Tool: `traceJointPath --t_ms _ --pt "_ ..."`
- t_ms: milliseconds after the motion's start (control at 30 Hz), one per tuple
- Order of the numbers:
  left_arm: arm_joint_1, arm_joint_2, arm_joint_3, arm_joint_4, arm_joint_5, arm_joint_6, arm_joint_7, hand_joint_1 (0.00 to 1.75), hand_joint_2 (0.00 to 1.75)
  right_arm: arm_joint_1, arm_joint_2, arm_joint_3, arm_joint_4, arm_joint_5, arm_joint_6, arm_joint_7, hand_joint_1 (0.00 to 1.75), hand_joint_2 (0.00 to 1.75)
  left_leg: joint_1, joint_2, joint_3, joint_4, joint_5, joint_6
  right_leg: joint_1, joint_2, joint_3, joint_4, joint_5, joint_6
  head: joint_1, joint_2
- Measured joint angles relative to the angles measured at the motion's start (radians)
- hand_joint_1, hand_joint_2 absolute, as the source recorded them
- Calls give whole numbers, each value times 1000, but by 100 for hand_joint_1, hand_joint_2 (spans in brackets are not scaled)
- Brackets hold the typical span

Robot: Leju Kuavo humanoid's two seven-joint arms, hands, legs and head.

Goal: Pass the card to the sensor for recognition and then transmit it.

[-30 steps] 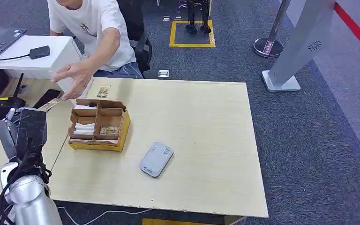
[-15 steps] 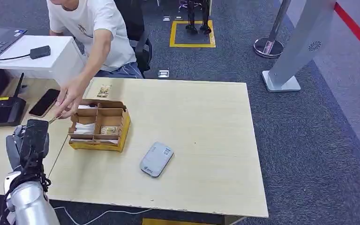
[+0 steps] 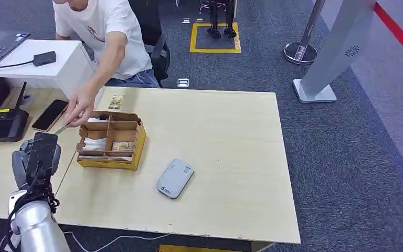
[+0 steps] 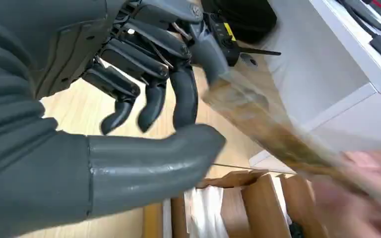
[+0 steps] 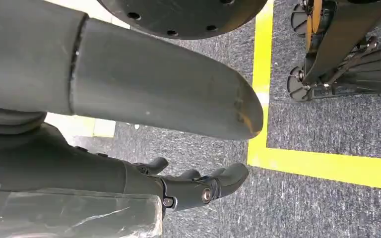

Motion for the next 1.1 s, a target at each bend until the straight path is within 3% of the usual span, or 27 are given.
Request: traceJointPath --t_ms 433,467,600,733,833,1000,1100 --pt "-1 -1 0 0 16 -19 -7 0 0 0 -3 0 0 -2 4 -2 0 0 0 0 0 0 0 0 0 0 0 0 0 0 0 0" --pt "-1 -1 0 0 5 -19 -9 0 175 0 -3 0 0 -2 4 -2 0 0 0 0 0 0 0 0 0 0 0 0 0 0 0 0" --pt "0 -1 -3 0 -73 -3 -11 0 175 0 -3 0 0 -4 2 -1 0 0 0 0 0 0 0 0 0 0 0 0 0 0 0 0" --pt "7 6 -80 -18 -357 19 -6 0 175 0 -3 0 0 -17 0 1 0 0 0 -1 0 0 0 0 0 -1 0 0 0 0 0 0" --pt "38 32 -186 -36 -566 29 -3 0 175 0 -3 0 0 -17 1 1 0 0 0 0 0 0 0 0 0 -1 0 0 0 0 0 0" --pt "79 132 -392 -40 -853 57 22 0 175 -1 -4 0 0 -15 3 -2 0 0 0 0 0 0 0 0 0 -1 0 0 0 0 0 0" --pt "88 215 -505 -38 -864 66 51 0 175 -1 -5 0 1 -15 4 -10 0 0 0 0 0 0 0 0 0 0 0 0 0 0 0 0"
